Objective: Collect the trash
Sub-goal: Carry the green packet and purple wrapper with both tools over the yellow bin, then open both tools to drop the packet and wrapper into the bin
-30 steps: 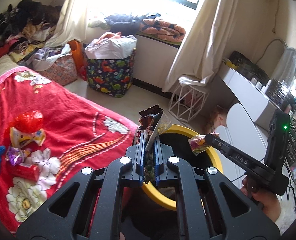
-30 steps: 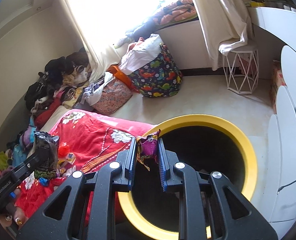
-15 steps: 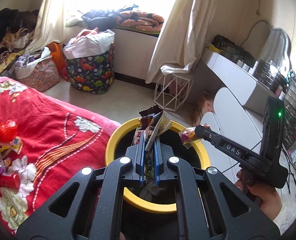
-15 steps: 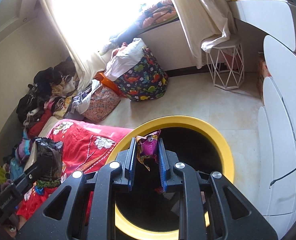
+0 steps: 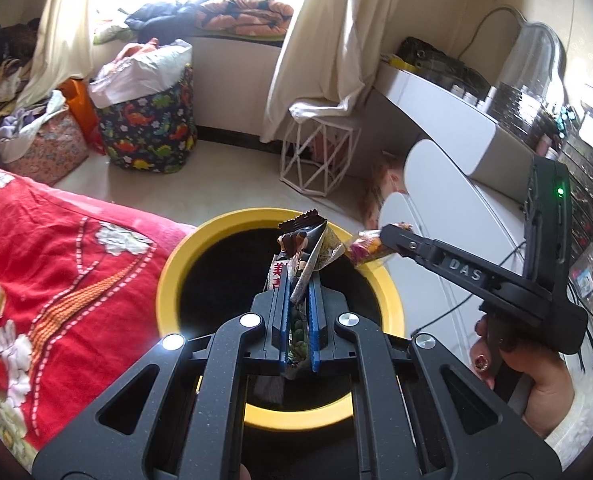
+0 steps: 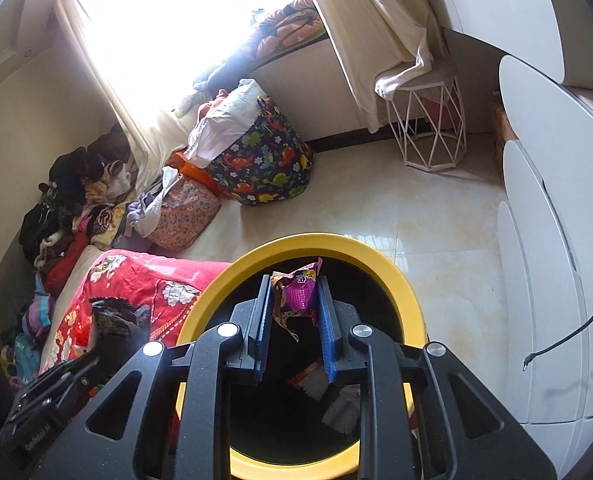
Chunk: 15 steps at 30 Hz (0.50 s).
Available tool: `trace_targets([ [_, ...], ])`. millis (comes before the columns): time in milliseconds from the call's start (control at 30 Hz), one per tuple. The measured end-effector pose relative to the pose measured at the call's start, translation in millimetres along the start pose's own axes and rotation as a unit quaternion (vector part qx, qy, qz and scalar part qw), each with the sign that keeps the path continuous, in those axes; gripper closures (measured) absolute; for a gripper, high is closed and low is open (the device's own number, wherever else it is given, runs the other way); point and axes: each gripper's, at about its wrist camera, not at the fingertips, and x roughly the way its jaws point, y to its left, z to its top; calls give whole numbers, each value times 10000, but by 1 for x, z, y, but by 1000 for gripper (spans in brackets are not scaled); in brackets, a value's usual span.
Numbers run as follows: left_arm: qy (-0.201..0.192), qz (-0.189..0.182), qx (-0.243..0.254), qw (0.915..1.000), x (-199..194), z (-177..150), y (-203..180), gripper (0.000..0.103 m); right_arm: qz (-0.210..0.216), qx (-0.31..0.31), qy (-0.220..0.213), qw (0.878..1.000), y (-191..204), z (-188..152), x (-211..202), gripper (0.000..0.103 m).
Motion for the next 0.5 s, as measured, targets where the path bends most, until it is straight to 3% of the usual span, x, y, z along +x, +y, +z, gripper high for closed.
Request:
trace_targets([
  [400, 391, -89, 44, 9992, 37, -9, -1, 99, -111, 170, 293, 9994, -14, -6, 16, 76],
  [500, 428, -42, 3, 9991, 42, -9, 3, 98, -96, 268, 373, 9989, -18, -7, 20, 67],
])
